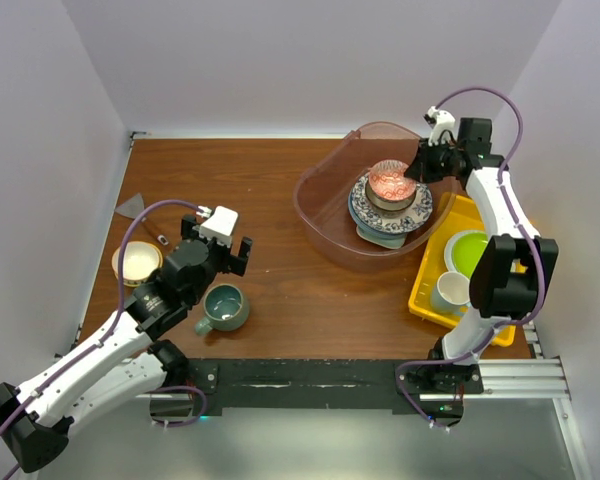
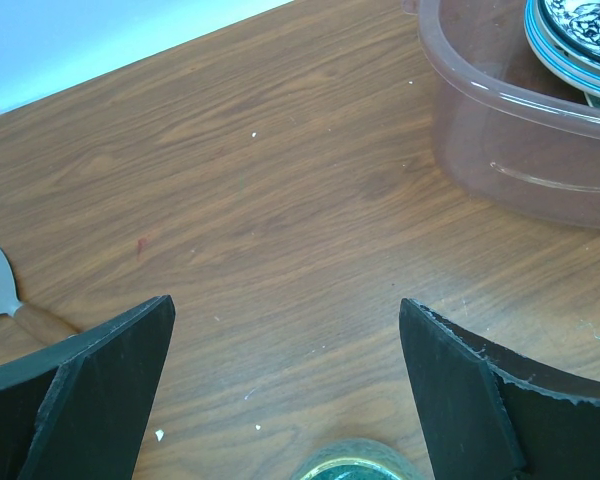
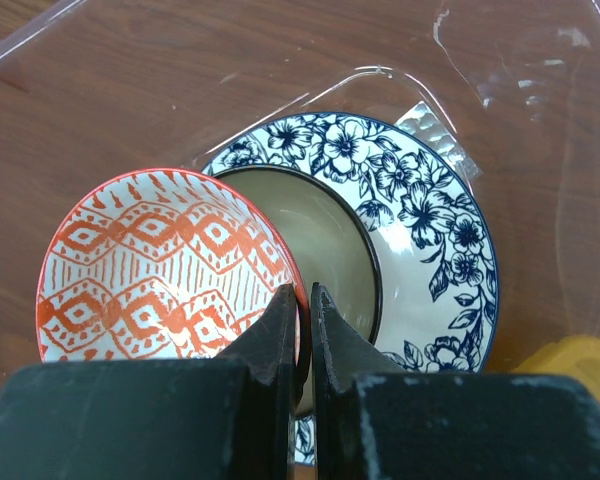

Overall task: Place the mixed dishes into the plastic bin
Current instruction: Place the bowl in the plastic bin.

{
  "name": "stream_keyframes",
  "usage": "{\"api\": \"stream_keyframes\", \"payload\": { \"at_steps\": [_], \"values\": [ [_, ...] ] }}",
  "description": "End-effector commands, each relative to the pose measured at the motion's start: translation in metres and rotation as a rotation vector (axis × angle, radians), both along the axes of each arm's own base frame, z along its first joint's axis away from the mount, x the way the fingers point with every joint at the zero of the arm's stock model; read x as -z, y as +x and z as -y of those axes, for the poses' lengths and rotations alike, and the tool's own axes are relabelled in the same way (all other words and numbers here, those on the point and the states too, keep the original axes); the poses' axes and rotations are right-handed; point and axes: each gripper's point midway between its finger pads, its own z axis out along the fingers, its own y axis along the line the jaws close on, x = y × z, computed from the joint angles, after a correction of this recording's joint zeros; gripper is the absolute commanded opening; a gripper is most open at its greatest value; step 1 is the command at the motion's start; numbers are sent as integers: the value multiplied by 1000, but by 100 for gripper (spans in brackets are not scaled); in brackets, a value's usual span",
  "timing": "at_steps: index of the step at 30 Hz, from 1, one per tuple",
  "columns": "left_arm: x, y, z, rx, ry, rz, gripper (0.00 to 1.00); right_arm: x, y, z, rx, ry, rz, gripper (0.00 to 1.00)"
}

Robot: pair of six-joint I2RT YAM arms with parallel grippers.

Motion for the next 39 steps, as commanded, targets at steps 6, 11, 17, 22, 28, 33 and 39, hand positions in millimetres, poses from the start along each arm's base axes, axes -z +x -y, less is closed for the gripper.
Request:
{"api": "stream_keyframes", "payload": {
  "at_steps": [6,11,17,22,28,33,39],
  "values": [
    [-4,4,-1,-11,-7,24,100,-22,22,7,10,-24,101,2],
    [-5,4,-1,-12,-11,26,100,-16,23,8,15,-34,90,4],
    [-6,4,-2,-13,-11,29,100,0,22,11,24,-47,62,10],
    [-6,4,-2,-13,-11,29,100,7,20,13,26,-62,51,15],
    [-6,3,-2,-13,-15,31,100,0,14,13,23,-71,73,26],
    [-7,4,-3,-16,-14,32,100,-10,4,15,25,-88,99,39],
    [-8,3,-3,-16,-17,34,100,-40,-16,14,23,-104,172,52]
  ]
}}
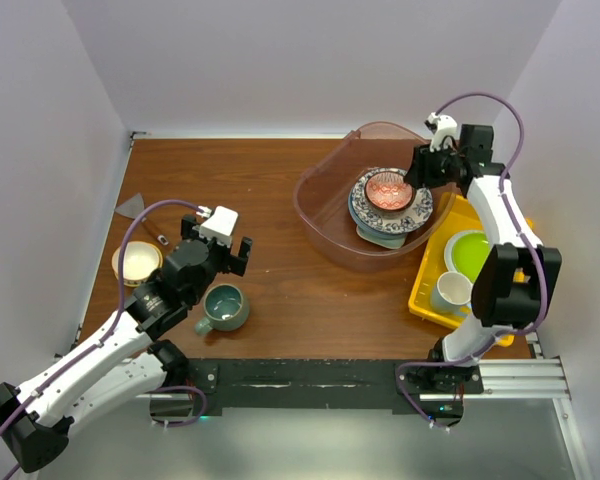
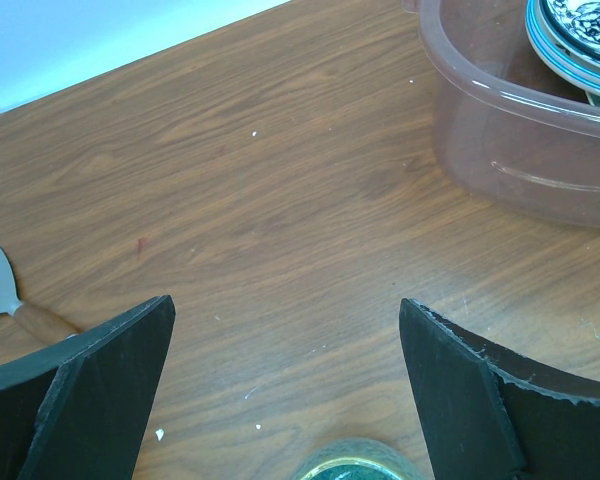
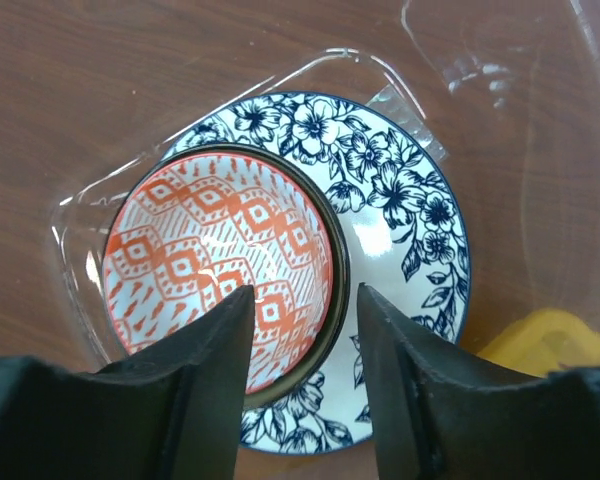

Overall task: Place the mixed dishes into the plastic bin
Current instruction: Place the bowl in the plastic bin.

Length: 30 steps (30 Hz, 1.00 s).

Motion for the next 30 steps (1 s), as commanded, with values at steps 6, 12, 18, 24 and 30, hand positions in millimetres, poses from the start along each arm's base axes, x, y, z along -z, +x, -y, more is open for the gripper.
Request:
{"api": "stream_keyframes", "payload": {
  "at_steps": [6,12,18,24,30],
  "values": [
    [-8,3,-3,-17,-16,33,100,-72,-42,-13,-69,6,214,70],
    [-8,4,-5,-28,-18,35,100,-93,-78,-27,-139,33,295,92],
    [-8,4,-8,-43,-22,36,100,-105,-104,-40,-205,67,353,98],
    [-7,5,-11,-60,-17,33,100,-104,-119,-47,-250,93,382,98],
    [-4,7,-14,-76,-7,26,100,-91,-126,-49,-268,107,391,98]
  ]
}}
